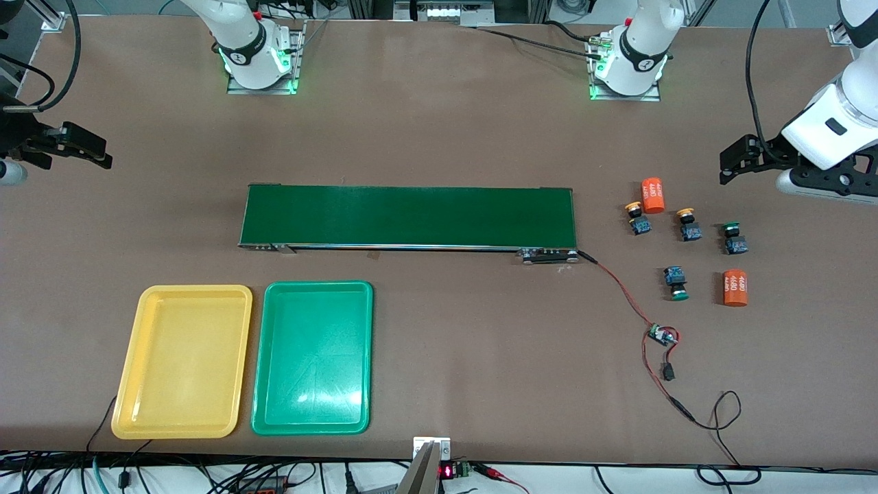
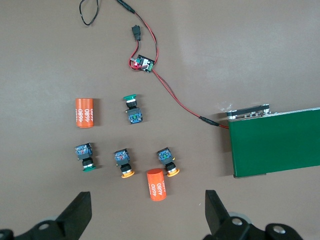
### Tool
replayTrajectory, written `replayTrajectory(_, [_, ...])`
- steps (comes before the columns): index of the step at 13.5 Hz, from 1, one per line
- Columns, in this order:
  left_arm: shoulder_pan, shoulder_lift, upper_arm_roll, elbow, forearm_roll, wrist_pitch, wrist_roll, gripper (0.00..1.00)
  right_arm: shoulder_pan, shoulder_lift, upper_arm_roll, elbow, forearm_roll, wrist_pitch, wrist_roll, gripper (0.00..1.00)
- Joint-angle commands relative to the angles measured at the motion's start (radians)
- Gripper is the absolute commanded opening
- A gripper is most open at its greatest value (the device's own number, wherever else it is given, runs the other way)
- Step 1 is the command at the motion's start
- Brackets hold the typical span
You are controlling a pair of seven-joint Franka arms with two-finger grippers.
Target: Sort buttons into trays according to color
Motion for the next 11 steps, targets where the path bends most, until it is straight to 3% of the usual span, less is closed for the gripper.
replayTrajectory(1, [0.009,0.005,-0.004,0.026,0.010,-0.019,0.015,1.00,-0.001,-0.017,0.006,-0.013,0.002,0.004,0.011,1.00])
replayTrajectory(11, [0.009,0.012,-0.004,0.028,0.011,-0.019,0.009,1.00,-0.004,-0.017,0.006,-0.021,0.004,0.023,0.011,1.00])
